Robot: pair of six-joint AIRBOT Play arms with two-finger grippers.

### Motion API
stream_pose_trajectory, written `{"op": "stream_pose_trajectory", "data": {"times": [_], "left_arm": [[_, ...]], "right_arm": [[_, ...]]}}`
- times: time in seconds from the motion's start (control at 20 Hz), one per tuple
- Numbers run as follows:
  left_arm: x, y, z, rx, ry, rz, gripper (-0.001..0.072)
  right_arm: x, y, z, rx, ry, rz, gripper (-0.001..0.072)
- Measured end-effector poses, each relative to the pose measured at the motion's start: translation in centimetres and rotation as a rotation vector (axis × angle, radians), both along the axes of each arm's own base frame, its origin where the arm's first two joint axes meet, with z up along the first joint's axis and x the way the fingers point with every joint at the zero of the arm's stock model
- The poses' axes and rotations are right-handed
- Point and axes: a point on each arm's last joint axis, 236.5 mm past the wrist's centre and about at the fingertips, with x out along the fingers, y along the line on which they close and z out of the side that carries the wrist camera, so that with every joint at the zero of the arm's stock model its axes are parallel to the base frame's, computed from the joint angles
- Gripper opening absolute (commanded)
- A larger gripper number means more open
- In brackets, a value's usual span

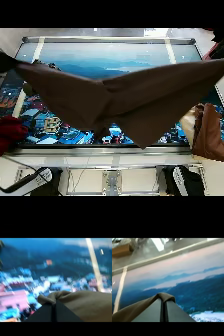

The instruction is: Fold the shirts.

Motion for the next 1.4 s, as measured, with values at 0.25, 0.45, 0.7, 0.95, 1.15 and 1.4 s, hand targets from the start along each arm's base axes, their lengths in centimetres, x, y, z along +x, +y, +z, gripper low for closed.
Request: {"op": "stream_pose_trajectory", "data": {"times": [0.25, 0.45, 0.7, 0.95, 1.15, 1.4], "left_arm": [[7.6, -5.7, -15.0, 0.087, 0.218, -0.081, 0.0015], [15.5, -8.2, -19.7, 0.080, 0.074, 0.088, 0.0017], [21.5, -8.5, -16.2, -0.023, -0.144, 0.240, 0.0641], [21.5, -5.6, -8.6, -0.031, -0.213, 0.249, 0.0640], [16.7, -0.1, -3.2, 0.053, -0.204, 0.234, 0.0639], [6.8, 4.9, -7.6, 0.015, 0.030, 0.290, 0.0640]], "right_arm": [[6.2, 1.9, -13.4, 0.137, 0.257, 0.102, 0.0025], [10.1, 4.0, -21.7, 0.174, 0.356, 0.106, 0.0025], [13.7, 5.9, -26.8, 0.151, 0.355, 0.076, 0.0181], [15.3, 3.8, -26.7, 0.124, 0.292, 0.004, 0.0382], [13.3, -1.0, -24.3, 0.086, 0.286, -0.058, 0.0380], [7.2, -9.9, -19.7, -0.030, 0.280, -0.251, 0.0384]]}}
